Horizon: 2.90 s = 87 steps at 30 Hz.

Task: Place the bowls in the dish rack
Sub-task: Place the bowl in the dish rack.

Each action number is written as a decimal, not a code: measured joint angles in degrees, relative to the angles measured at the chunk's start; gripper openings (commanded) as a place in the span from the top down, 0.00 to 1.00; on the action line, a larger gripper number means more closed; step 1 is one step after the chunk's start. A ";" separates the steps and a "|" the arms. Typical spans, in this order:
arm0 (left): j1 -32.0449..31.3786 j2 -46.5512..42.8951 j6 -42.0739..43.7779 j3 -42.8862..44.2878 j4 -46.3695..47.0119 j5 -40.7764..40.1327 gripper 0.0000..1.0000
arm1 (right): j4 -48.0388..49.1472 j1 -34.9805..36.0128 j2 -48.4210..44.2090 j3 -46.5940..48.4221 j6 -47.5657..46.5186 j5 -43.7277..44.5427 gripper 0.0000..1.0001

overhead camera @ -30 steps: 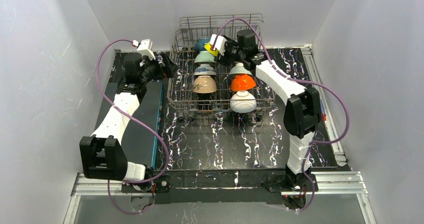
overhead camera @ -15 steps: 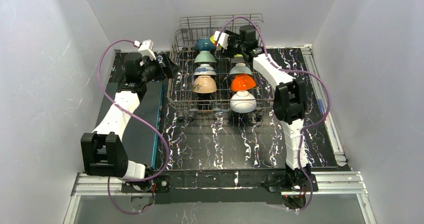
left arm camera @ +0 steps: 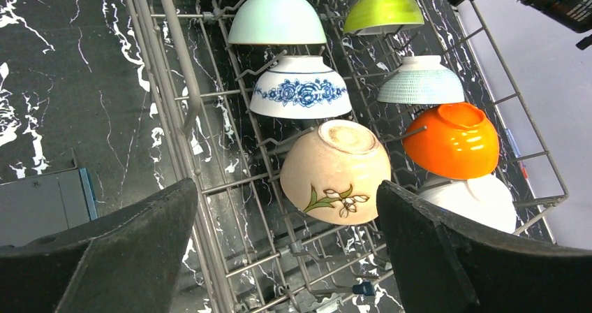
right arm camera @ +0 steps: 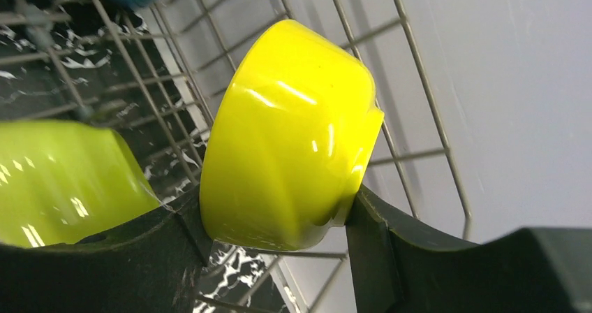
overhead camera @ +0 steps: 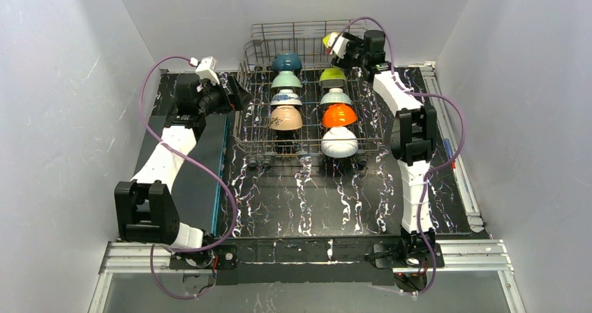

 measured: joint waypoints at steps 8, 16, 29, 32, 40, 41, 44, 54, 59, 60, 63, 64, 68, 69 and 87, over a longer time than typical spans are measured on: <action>0.00 0.98 -0.48 0.00 0.31 0.94 0.02 | 3.82 -3.19 0.37 0.00 2.80 -6.80 0.99; 0.00 1.36 -0.48 0.02 0.39 1.22 0.02 | 5.90 0.50 2.54 3.02 5.55 -11.08 0.99; 0.00 1.36 -0.17 0.02 0.39 1.20 0.02 | 4.17 6.23 6.64 5.57 -0.26 -6.78 0.99; 0.00 1.36 0.00 0.02 0.39 1.20 0.02 | 4.66 6.21 7.93 6.95 -1.07 -5.31 0.99; 0.07 1.36 0.20 0.02 0.39 1.20 0.02 | 6.84 6.21 10.16 7.85 -2.56 -2.97 0.99; 0.07 1.36 0.22 0.02 0.39 1.20 0.02 | 7.19 6.23 10.27 7.85 -2.67 -2.71 0.99; 0.07 1.36 0.24 0.02 0.39 1.20 0.02 | 8.09 6.36 10.86 8.22 -2.97 -2.05 0.99; 0.11 1.36 0.66 0.02 0.39 1.20 0.02 | 11.93 6.80 12.41 8.70 -4.81 -0.59 0.99; 0.22 1.36 0.66 0.02 0.39 1.18 0.02 | 13.22 6.80 12.61 8.66 -5.42 0.11 0.77; 0.24 1.36 0.66 0.02 0.39 1.20 0.02 | 13.57 6.80 12.63 8.59 -5.53 0.52 0.72; 0.24 1.36 0.66 0.02 0.39 1.20 0.02 | 14.62 6.75 12.63 8.28 -5.68 1.53 0.63; 0.26 1.36 0.66 0.02 0.39 1.18 0.02 | 14.86 6.73 12.63 8.20 -5.70 1.86 0.61; 0.26 1.36 0.66 0.02 0.39 1.18 0.02 | 16.63 6.73 12.63 7.48 -5.86 3.41 0.53; 0.26 1.36 0.66 0.02 0.39 1.18 0.02 | 17.03 6.73 12.63 7.34 -5.97 3.76 0.51; 0.37 1.36 0.66 0.02 0.39 1.09 0.02 | 19.28 6.75 12.57 6.45 -8.70 7.85 0.12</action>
